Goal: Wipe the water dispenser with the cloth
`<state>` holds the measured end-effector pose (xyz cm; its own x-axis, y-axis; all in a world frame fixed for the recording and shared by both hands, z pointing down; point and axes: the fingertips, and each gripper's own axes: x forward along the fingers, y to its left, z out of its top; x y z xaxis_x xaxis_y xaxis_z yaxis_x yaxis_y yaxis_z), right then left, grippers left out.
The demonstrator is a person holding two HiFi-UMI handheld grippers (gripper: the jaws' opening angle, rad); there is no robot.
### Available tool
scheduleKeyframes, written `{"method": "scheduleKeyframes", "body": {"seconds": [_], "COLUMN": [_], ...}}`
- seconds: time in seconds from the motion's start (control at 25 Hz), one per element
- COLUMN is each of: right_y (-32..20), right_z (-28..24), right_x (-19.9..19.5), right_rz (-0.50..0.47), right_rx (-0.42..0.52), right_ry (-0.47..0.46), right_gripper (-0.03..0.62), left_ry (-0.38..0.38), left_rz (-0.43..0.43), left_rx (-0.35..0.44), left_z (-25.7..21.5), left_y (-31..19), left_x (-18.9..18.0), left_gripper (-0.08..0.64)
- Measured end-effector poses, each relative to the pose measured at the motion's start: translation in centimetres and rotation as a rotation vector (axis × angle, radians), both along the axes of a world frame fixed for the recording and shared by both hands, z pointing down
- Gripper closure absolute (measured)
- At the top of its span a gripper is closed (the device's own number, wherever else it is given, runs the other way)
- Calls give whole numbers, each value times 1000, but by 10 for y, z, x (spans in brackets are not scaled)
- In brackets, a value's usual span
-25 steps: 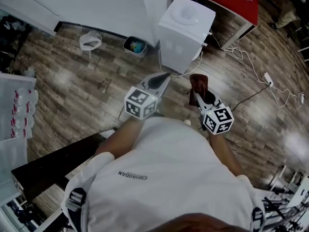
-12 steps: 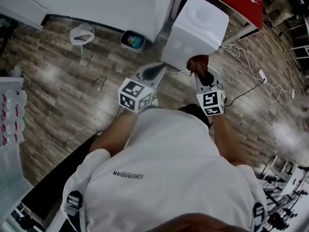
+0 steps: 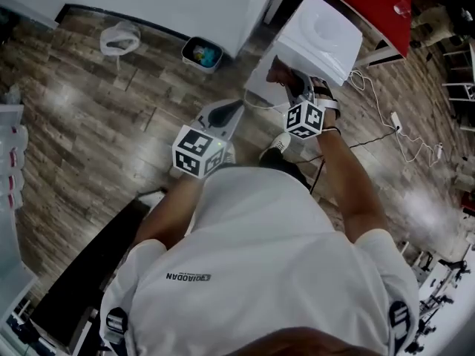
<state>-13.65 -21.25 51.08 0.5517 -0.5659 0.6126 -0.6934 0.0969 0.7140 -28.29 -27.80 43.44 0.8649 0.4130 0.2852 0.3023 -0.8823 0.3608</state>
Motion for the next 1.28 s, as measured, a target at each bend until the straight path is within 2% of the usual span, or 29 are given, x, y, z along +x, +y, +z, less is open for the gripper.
{"method": "scheduleKeyframes", "body": {"seconds": [0.12, 0.28, 0.48, 0.92, 1.28], "right_y": [-12, -24, -29, -31, -32], "right_z": [10, 15, 18, 68, 143], "right_x": [29, 65, 89, 76, 72], "right_rz": [57, 160, 244, 223, 217], "right_rx": [2, 41, 92, 47, -30], "right_ry": [12, 32, 13, -25, -101], "right_gripper": [506, 506, 506, 506, 506], "left_ry": [-20, -59, -86, -98, -168], "left_rz": [-39, -42, -51, -12, -27], "left_rx": [-28, -36, -43, -55, -69], "left_z": [8, 23, 34, 46, 67], "left_y": [-6, -7, -8, 5, 12], "left_x": [-9, -17, -16, 0, -6], "left_gripper": [563, 563, 563, 563, 563]}}
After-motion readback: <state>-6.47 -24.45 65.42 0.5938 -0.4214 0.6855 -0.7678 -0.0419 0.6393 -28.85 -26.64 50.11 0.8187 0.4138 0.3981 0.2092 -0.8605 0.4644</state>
